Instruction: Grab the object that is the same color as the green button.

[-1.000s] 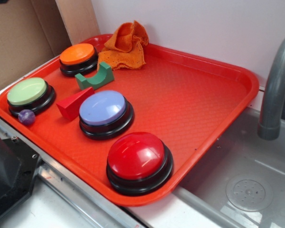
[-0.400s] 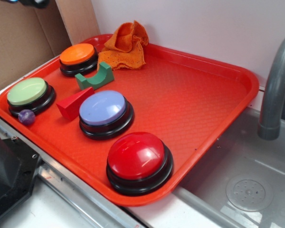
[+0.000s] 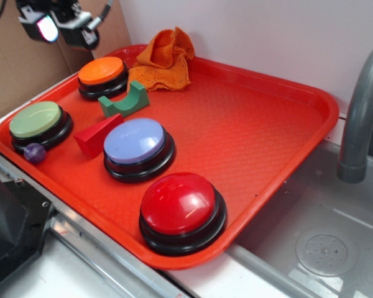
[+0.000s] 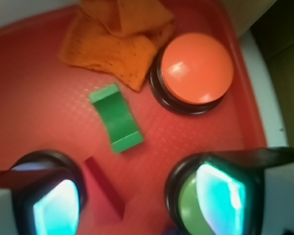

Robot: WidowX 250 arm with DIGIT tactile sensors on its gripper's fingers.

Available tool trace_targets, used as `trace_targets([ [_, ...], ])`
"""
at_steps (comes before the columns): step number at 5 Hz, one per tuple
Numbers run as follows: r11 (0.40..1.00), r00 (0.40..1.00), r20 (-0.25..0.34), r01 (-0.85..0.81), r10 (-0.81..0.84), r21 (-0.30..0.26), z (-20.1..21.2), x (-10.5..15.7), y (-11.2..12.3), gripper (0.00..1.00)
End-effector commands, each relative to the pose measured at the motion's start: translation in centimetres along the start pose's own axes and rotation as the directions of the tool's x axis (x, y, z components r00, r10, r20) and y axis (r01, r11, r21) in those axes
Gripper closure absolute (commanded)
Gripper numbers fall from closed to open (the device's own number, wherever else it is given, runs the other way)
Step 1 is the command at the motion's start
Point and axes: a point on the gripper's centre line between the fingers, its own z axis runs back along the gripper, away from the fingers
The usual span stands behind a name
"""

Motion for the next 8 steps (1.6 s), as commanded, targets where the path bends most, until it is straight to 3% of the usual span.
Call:
trace_targets([
  [1,0.999,0.999,-0.018,-0.039,0.039,0.034,-5.2,1.1,-0.4,0.00],
  [3,0.996,0.993,-0.085,-0.080,0.084,0.048,-8.9,0.3,-0.7,0.00],
  [4,0.995,0.992,-0.090,-0.081,0.086,0.057,-9.6,0.1,-0.9,0.43],
  [5,0.995,0.993,-0.076,-0.090,0.093,0.048,-9.4,-0.1,-1.1,1.00],
  [6,0.994,0.991,-0.078,-0.105,0.108,0.039,-9.0,-0.2,-0.9,1.00],
  [8,1.000,0.999,-0.037,-0.021,0.021,0.010,-3.1,2.4,-2.6,1.00],
])
